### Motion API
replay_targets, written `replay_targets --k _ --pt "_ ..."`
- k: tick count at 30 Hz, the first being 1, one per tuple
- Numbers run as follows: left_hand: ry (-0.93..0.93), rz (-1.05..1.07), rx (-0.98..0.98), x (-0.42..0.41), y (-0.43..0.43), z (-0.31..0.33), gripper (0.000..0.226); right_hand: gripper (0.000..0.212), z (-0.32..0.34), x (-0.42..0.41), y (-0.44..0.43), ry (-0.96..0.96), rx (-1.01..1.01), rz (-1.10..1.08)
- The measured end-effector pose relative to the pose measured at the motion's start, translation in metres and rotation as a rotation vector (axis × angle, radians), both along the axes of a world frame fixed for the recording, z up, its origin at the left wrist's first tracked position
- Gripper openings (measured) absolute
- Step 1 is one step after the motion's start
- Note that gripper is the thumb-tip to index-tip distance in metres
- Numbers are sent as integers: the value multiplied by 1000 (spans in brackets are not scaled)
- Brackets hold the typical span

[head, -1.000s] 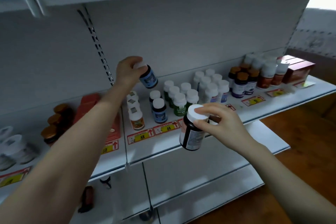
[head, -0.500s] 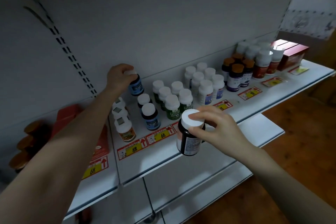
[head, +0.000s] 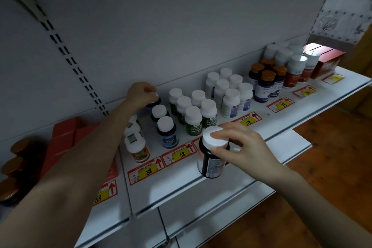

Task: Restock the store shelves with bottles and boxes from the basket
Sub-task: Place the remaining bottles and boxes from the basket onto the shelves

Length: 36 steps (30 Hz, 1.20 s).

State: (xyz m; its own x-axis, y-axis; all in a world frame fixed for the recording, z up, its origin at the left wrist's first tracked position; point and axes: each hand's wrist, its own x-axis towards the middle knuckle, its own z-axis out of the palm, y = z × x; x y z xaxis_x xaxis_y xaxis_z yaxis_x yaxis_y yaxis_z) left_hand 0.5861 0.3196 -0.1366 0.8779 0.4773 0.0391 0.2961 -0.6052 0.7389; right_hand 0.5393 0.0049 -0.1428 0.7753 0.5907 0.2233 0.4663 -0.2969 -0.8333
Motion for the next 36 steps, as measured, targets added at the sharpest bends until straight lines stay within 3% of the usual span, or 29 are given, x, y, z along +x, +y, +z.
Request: replay_targets --k 16,26,32,36 --pt "-35 -12 -125 -7 2 -13 33 24 -4 -3 7 -27 -60 -16" --pt "-135 37 40 -12 -5 -10 25 26 5 -13 11 -73 -29 -42" --pt "-386 102 162 -87 -55 10 25 26 17 -19 17 -104 55 18" --pt "-402 113 14 -168 -106 0 20 23 31 -28 22 -31 131 180"
